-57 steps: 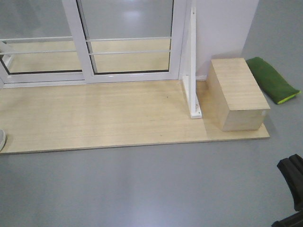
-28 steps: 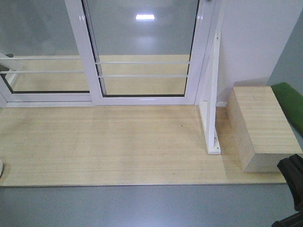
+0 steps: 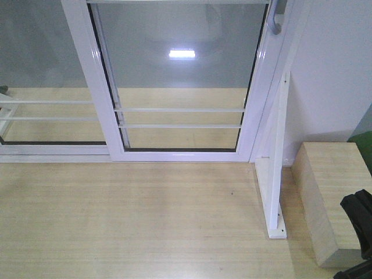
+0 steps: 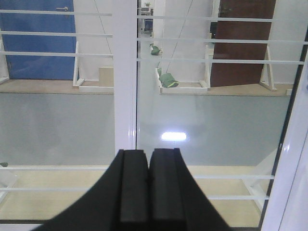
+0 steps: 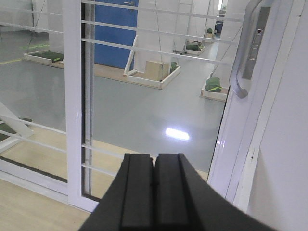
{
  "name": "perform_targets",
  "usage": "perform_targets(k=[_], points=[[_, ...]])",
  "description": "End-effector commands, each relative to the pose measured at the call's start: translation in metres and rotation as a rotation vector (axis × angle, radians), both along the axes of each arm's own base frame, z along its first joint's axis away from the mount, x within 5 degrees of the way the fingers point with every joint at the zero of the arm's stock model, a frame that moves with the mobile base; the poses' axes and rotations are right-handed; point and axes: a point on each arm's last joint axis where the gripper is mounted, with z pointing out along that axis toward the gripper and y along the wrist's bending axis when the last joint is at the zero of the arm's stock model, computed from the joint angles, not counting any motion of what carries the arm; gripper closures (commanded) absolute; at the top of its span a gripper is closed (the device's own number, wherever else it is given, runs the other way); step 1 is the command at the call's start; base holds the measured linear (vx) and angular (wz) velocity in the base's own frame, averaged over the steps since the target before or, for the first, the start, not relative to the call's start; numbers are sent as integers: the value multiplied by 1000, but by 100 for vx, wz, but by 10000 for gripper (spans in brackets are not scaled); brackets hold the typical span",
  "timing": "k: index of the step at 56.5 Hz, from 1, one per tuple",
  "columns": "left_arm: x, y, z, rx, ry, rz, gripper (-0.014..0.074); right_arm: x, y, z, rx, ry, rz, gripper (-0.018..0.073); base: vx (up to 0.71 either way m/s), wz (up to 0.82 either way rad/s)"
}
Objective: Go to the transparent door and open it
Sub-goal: 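Turn and drive the base toward the white-framed glass sliding door, then stop the base in front of the glass door near its handle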
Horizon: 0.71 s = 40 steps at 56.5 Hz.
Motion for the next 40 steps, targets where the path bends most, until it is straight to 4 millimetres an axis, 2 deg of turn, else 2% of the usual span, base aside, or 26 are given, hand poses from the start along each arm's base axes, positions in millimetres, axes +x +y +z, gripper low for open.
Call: perform_targets(k=[1, 40], points=[[-1, 1, 3, -9, -81, 11, 603, 0, 0, 7, 18, -86, -5, 564, 43, 0], [-1, 1, 3, -9, -81, 11, 603, 0, 0, 7, 18, -86, -5, 564, 32, -5]])
